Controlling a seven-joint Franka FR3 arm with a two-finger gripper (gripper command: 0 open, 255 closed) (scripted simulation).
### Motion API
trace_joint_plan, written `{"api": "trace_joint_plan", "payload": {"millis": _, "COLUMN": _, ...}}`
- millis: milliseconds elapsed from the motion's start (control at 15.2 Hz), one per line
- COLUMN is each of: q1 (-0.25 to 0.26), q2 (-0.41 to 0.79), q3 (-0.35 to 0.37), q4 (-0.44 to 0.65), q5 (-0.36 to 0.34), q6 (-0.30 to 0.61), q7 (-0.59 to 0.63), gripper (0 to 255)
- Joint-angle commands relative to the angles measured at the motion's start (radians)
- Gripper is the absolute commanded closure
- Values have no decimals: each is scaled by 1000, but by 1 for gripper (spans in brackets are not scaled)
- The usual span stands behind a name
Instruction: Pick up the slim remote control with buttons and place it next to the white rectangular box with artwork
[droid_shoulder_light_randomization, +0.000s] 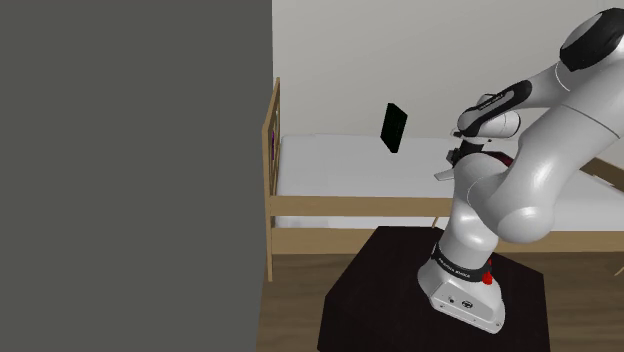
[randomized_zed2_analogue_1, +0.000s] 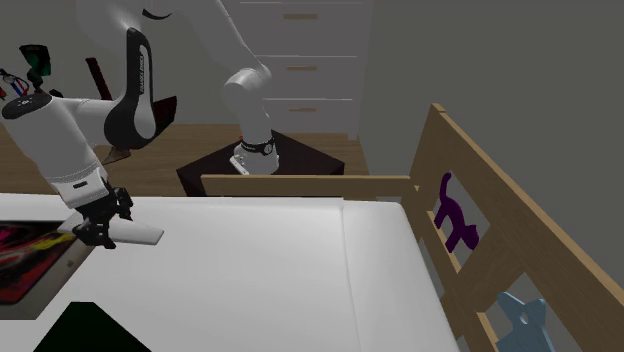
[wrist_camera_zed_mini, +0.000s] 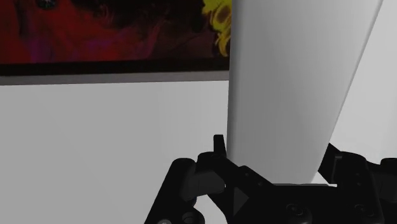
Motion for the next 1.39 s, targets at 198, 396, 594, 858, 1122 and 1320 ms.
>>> {"api": "trace_joint_plan", "payload": {"millis": 198, "q1": 0, "q2": -2, "q3": -3, "q4": -5, "q5": -1, "q6": 1, "q7": 0, "gripper": 0}}
{"api": "trace_joint_plan", "payload": {"millis": 396, "q1": -1, "q2": -3, "q3": -4, "q4": -4, "q5": -2, "q6": 1, "q7": -1, "gripper": 0}}
{"api": "trace_joint_plan", "payload": {"millis": 594, "q1": -43, "q2": 23, "q3": 49, "q4": -3, "q5": 38, "q6": -21, "q7": -25, "gripper": 0}}
{"api": "trace_joint_plan", "payload": {"millis": 858, "q1": -182, "q2": 82, "q3": 208, "q4": 7, "q5": 136, "q6": -83, "q7": -88, "gripper": 0}}
{"api": "trace_joint_plan", "payload": {"millis": 1122, "q1": -182, "q2": 82, "q3": 209, "q4": 8, "q5": 135, "q6": -84, "q7": -87, "gripper": 0}}
{"api": "trace_joint_plan", "payload": {"millis": 1320, "q1": -182, "q2": 82, "q3": 209, "q4": 8, "q5": 135, "q6": -84, "q7": -87, "gripper": 0}}
